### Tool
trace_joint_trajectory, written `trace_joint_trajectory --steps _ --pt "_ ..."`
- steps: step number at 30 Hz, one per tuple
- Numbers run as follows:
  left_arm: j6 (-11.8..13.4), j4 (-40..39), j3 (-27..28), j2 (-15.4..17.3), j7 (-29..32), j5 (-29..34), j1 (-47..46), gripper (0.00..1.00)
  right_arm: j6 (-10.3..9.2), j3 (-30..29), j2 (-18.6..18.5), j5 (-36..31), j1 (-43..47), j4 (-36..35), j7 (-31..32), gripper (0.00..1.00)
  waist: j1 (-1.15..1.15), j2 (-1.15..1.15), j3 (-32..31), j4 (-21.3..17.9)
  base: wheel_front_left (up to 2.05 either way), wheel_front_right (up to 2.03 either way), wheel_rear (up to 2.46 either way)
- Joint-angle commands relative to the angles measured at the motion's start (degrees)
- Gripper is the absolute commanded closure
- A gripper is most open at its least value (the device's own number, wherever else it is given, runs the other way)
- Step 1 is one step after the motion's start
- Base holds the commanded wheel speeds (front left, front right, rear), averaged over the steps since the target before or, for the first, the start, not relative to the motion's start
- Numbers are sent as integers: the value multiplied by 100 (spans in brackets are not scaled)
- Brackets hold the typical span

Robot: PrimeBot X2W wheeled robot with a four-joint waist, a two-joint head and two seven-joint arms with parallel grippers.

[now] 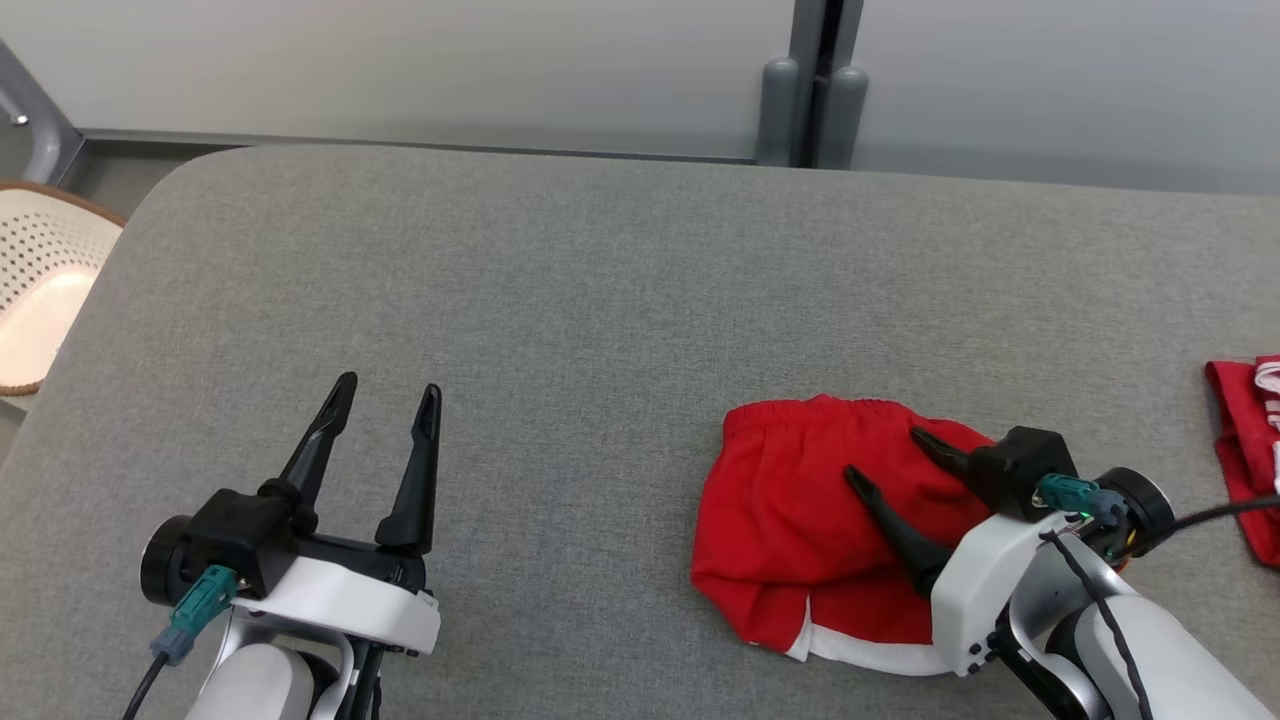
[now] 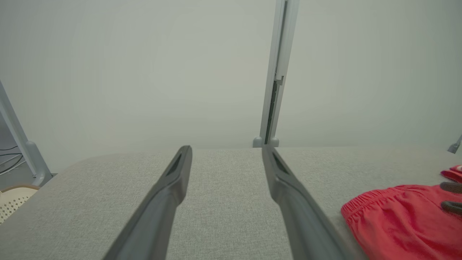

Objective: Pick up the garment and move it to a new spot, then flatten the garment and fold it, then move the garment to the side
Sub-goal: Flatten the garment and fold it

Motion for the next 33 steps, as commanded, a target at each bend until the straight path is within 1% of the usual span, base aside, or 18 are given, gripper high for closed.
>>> trace_joint_trajectory --steps 1,3,4,5,7,10,12,15,18,22,25,27,28,29,30,31,32,33 --pt "-36 46 -2 -17 -44 30 -106 0 -3 85 -80 -49 -99 123 94 0 0 0 148 144 0 0 0" --pt "-62 120 -21 -36 -84 48 -174 0 -3 222 -122 45 -204 269 228 2 0 0 181 167 0 0 0" --pt "-74 151 -22 -39 -98 54 -195 0 -3 232 -154 77 -241 320 296 67 0 0 197 164 0 0 0" --pt "-79 181 -23 -43 -120 57 -211 0 -3 260 -172 134 -241 337 360 100 0 0 204 156 0 0 0" --pt "-66 207 -1 -45 -144 65 -244 0 -3 255 -189 243 -209 301 434 100 0 0 217 107 0 0 0" --pt "-69 234 20 -34 -178 70 -262 0 -3 44 -139 364 -83 115 264 100 0 0 229 7 0 0 0" --pt "-67 245 53 -8 -187 73 -267 0 -3 -232 -64 412 65 -67 40 100 0 0 229 -65 0 0 0" --pt "-75 269 75 11 -211 80 -291 0 -3 -751 138 508 506 -323 -312 100 0 0 211 -146 0 0 0" --pt "-76 287 87 22 -214 75 -303 0 -3 -1371 465 672 1133 -514 -636 100 0 0 190 -197 0 0 0" --pt "-69 279 105 31 -230 61 -270 0 -3 -2041 876 836 1880 -528 -945 100 0 0 199 -287 0 0 0" --pt "-88 274 102 41 -230 52 -263 0 -3 -2315 1072 959 2229 -369 -1113 100 0 0 225 -332 0 0 0" --pt "-78 269 117 50 -236 49 -263 0 -3 -2368 1172 1043 2326 -197 -1139 100 0 0 249 -366 0 0 0" --pt "-74 266 121 50 -239 49 -266 0 -3 -2370 1176 1032 2335 -127 -1158 75 0 0 254 -373 0 0 0" --pt "-74 266 121 50 -239 49 -266 0 -3 -2370 1176 1032 2335 -127 -1158 75 0 0 254 -373 0 0 0" --pt "-70 264 129 49 -243 44 -266 0 -3 -2336 1205 1062 2326 -79 -1185 51 0 0 256 -380 0 0 0" --pt "-63 262 143 48 -248 39 -260 0 -3 -2288 1182 1017 2294 -71 -1248 15 0 0 253 -388 0 0 0" --pt "-44 266 156 41 -252 36 -243 0 -3 -2260 1156 980 2254 -74 -1303 0 0 0 235 -397 0 0 0" --pt "-32 266 174 37 -255 30 -215 0 -3 -2237 1135 927 2222 -121 -1368 0 0 0 215 -406 0 0 0"
